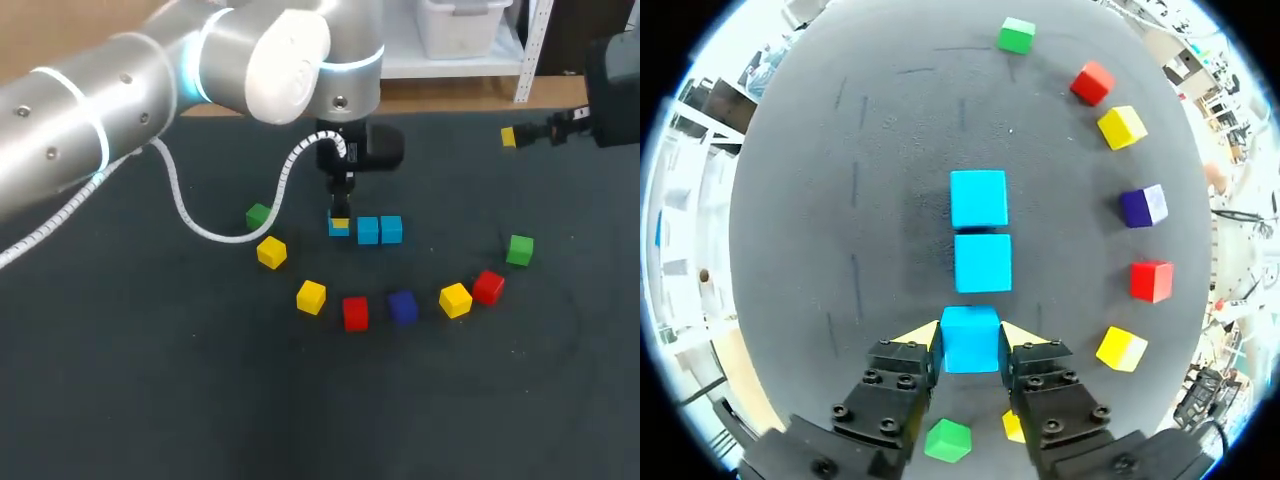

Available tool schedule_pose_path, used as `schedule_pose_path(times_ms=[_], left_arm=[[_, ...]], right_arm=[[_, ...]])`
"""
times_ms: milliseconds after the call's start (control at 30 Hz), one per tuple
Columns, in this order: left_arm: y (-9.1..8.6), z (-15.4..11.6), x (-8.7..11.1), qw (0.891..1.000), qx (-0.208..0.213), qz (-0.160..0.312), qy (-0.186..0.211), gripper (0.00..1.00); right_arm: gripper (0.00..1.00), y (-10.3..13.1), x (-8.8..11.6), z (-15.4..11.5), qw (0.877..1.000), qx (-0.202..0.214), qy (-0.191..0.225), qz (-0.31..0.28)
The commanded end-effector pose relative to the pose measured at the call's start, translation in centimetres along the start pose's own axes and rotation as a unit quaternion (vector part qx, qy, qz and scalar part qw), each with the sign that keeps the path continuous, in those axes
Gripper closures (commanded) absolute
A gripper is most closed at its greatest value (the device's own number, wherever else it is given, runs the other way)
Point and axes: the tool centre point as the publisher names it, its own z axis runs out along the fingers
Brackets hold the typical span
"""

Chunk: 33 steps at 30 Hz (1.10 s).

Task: Place the blue cubes, place green cubes on the blue cubes, place the yellow cubes on the green cubes, then place the red cubes on the yellow cubes, and place purple cube on the red cubes.

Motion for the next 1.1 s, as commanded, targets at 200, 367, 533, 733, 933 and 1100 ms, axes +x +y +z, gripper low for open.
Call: schedule_pose_path(times_ms=[200, 367, 533, 733, 933, 1100], left_arm=[[0.99, 0.22, -0.64, 1.000, 0.018, -0.004, 0.008, 1.00], [0.95, 0.43, -0.70, 1.000, 0.019, -0.005, 0.013, 1.00], [0.91, 0.64, -0.69, 1.000, 0.023, -0.007, 0.017, 1.00], [0.78, 0.71, -0.83, 0.999, 0.024, -0.007, 0.020, 1.00], [0.95, 0.79, -0.84, 0.999, 0.024, -0.012, 0.021, 1.00], [0.93, 0.72, -0.76, 0.999, 0.031, -0.014, 0.020, 1.00]], right_arm=[[0.00, 0.15, 0.03, -0.10, 1.000, 0.004, 0.000, 0.000], [0.00, 0.15, 0.03, -0.10, 1.000, 0.004, 0.000, 0.000], [0.00, 0.15, 0.03, -0.10, 1.000, 0.004, 0.000, 0.000], [0.00, 0.15, 0.03, -0.10, 1.000, 0.004, 0.000, 0.000], [0.00, 0.15, 0.03, -0.10, 1.000, 0.004, 0.000, 0.000], [0.00, 0.15, 0.03, -0.10, 1.000, 0.004, 0.000, 0.000]])
